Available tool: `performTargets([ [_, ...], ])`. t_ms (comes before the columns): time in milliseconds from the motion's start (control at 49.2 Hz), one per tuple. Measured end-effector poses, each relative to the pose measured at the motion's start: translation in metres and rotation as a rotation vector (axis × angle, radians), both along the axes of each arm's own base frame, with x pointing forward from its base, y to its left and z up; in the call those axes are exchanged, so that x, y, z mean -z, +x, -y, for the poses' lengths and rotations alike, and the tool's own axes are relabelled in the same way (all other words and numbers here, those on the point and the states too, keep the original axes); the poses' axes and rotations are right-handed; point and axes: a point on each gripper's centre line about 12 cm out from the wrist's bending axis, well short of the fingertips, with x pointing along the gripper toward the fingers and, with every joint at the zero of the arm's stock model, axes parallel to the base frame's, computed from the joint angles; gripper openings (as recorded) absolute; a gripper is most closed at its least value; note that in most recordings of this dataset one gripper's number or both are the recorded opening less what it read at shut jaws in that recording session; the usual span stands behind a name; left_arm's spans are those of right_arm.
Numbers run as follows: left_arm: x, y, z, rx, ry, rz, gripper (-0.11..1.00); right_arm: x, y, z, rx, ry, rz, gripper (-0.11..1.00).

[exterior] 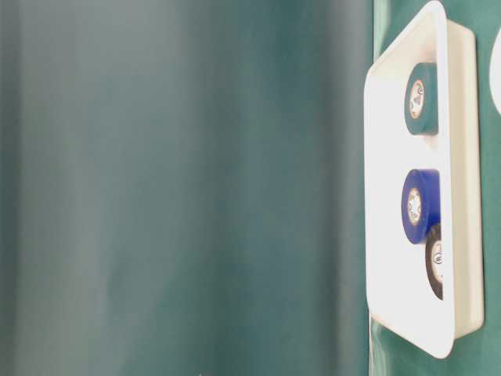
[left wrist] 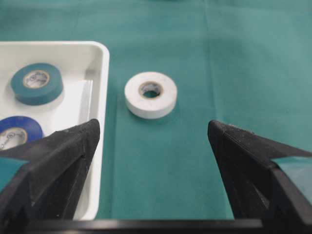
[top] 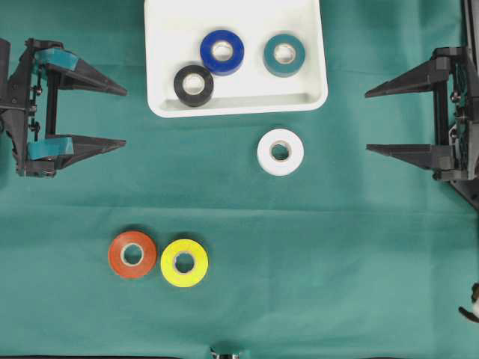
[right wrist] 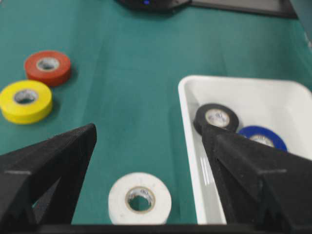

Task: Pick up the tape from a random location and place it into the white case.

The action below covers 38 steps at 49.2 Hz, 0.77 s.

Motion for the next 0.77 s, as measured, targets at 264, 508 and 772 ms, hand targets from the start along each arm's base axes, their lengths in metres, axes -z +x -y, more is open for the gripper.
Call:
performTargets([
  [264,-0.0004,0.0001,0.0,0.0,-0.001,0.008,0.99,-0.0065,-0.0002,0.0007,-0.003,-0.002,0.046,0.87],
  [508,-0.0008,0.0002,0.0,-0.001,-0.003,0.011,0.99,-0.0079,0.0002,0.0038,0.01,0.0,0.059,0.87],
  [772,-0.0015,0.0001,0.0,-0.001,-0.003,0.015,0.99,-0.0089,0.0003,0.0053,0.016,-0.001,0.068,0.87],
])
